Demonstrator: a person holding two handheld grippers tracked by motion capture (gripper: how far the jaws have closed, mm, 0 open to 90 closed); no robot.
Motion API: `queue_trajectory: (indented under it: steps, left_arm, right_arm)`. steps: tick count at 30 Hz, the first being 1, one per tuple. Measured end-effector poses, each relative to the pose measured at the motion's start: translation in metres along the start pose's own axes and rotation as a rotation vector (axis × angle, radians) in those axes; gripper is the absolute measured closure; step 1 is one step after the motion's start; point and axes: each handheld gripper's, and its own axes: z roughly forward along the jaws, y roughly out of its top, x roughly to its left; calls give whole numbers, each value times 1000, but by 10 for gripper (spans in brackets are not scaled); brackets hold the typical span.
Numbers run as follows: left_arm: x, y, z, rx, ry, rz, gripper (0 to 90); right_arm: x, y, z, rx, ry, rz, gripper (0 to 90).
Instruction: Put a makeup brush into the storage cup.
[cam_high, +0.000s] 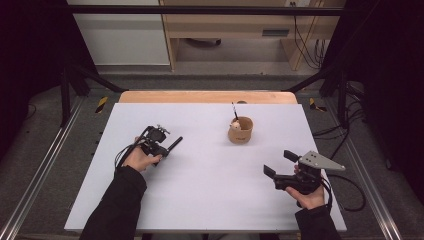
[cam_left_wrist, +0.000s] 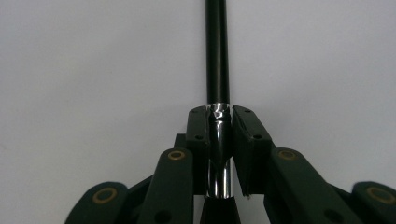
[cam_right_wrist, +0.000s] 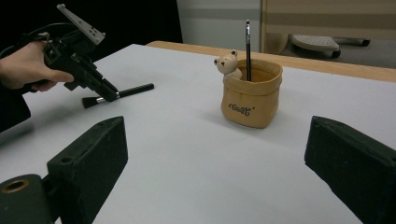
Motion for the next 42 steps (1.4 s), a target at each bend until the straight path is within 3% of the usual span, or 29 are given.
queue_trajectory:
  steps: [9,12,15,20,26,36,42]
  left_arm:
    - [0,1,-1,9,-10,30,764]
    - [0,3,-3,-5,-19,32,716]
    - [-2,9,-4,19,20,54,698]
    - [-3,18,-1,46,11,61,704]
    - [-5,17,3,97,-7,81,729]
    - [-5,16,3,108,-28,46,774]
    - [-6,18,3,115,-13,65,780]
  right_arm:
    - [0,0,0,1,0,0,67]
    - [0,0,0,3,-1,1,66]
    - [0,0,1,9,2,-2,67]
    - [0,0,0,5,2,1,67]
    - [-1,1,-1,-2,4,1,67]
    - [0,0,0,8,3,3,65]
    - [-1,1,0,6,5,-1,65]
